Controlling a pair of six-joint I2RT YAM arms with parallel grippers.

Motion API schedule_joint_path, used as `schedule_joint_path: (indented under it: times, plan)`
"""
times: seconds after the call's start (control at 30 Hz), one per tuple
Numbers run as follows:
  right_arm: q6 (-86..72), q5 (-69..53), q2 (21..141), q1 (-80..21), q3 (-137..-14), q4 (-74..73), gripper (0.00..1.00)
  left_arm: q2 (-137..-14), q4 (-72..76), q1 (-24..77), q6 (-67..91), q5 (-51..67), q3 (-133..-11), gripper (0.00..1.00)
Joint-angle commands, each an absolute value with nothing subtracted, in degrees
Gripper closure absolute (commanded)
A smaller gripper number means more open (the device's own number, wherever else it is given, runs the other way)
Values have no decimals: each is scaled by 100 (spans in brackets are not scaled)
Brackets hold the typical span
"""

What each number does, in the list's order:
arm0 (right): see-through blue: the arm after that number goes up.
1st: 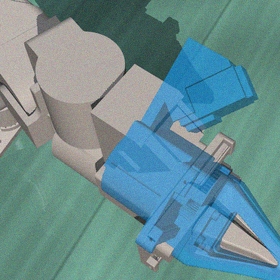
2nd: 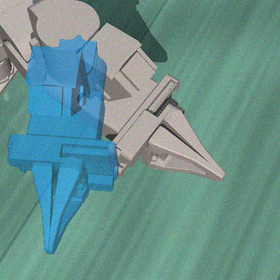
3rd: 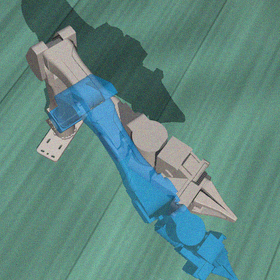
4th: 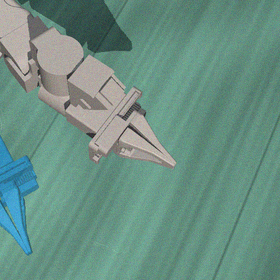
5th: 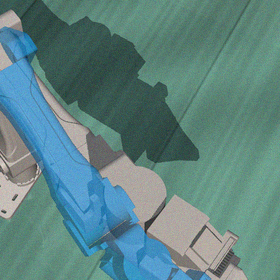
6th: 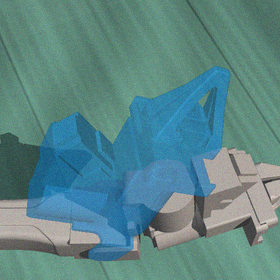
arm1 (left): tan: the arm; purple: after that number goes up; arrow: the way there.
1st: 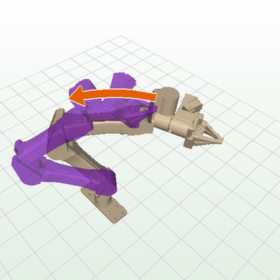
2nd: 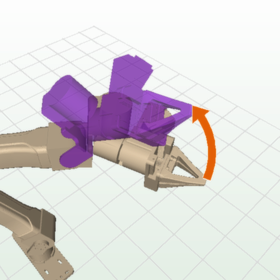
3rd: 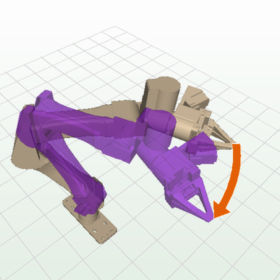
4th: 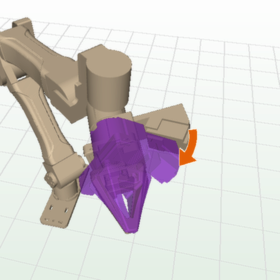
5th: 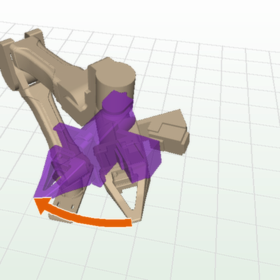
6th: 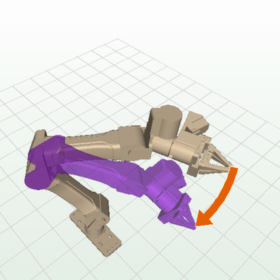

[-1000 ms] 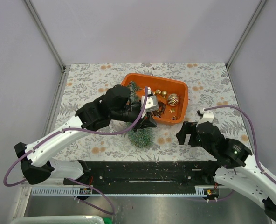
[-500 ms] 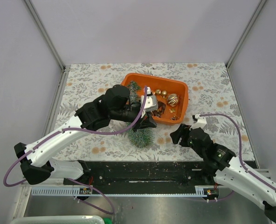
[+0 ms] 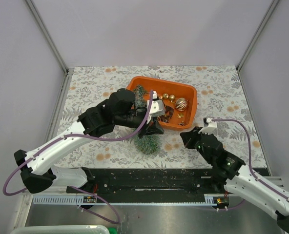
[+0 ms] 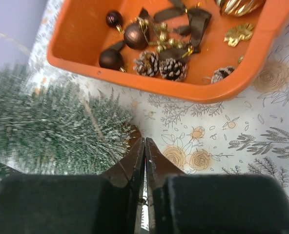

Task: Decorate the small christmas tree

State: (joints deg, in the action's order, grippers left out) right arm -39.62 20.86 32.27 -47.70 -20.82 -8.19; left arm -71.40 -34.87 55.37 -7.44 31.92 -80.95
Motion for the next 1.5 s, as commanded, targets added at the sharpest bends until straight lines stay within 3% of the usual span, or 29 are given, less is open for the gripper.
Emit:
schedule_joint_path:
  times: [0.0, 0.13, 0.37, 0.5, 0.9, 1.1, 1.47]
  plan:
    - [-3789, 2610, 2139, -4843, -2609, -1826, 95, -6838, -3261, 5502, -686, 3419, -7990, 100]
    - [-3053, 2593, 2020, -4843, -3460, -2355, 100, -6593, -3261, 5493, -651, 3480, -7700, 100]
    - [-1023, 3145, 3743, -4843, -5702, -3015, 100, -6197, -3235, 5309, -519, 3665, -7286, 100]
    - [611, 3498, 4191, -4851, -6222, -1981, 100, -6021, -3199, 5238, -457, 3753, -7102, 100]
    - [4733, 2603, 5754, -4843, -7170, 980, 100, -5301, -3199, 4887, -352, 3964, -6496, 100]
    - [5694, 2233, 6888, -4799, -7988, 1827, 100, -5116, -3191, 4702, -281, 4016, -6399, 100]
    - [6011, 1302, 8103, -4342, -9087, 2328, 100, -4896, -3138, 4491, -228, 4148, -6223, 100]
